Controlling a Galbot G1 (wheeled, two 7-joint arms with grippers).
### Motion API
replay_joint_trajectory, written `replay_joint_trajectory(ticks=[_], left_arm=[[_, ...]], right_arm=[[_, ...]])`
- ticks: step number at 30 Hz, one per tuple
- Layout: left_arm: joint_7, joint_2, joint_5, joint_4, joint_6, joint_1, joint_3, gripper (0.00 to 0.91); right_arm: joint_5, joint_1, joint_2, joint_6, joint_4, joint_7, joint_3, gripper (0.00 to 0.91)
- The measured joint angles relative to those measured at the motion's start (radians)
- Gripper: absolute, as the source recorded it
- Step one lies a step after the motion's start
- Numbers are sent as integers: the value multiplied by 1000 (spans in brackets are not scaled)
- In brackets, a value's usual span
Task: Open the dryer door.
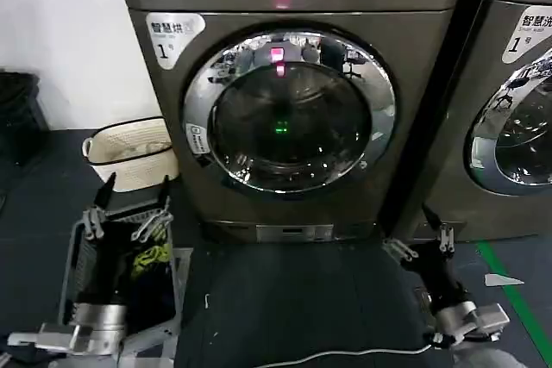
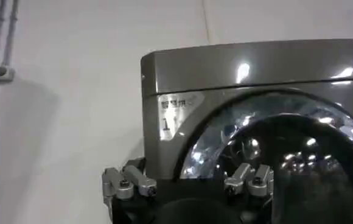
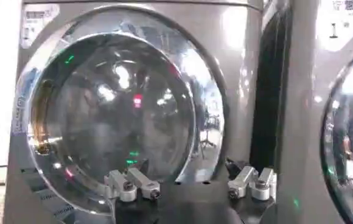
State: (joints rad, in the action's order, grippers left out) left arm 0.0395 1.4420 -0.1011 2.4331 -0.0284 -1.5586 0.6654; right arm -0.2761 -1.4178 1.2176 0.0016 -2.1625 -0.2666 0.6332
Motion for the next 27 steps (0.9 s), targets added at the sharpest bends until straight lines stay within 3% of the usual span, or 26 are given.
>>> replay_joint_trajectory(ticks=[14, 27], left_arm=[[0, 11, 35, 5, -1, -8, -20, 907], [0, 22, 51, 20, -12, -21, -6, 907]], right_arm=[[-104, 291, -200, 28, 159, -18, -262, 907], [-129, 567, -187, 26, 295, -12, -491, 907]])
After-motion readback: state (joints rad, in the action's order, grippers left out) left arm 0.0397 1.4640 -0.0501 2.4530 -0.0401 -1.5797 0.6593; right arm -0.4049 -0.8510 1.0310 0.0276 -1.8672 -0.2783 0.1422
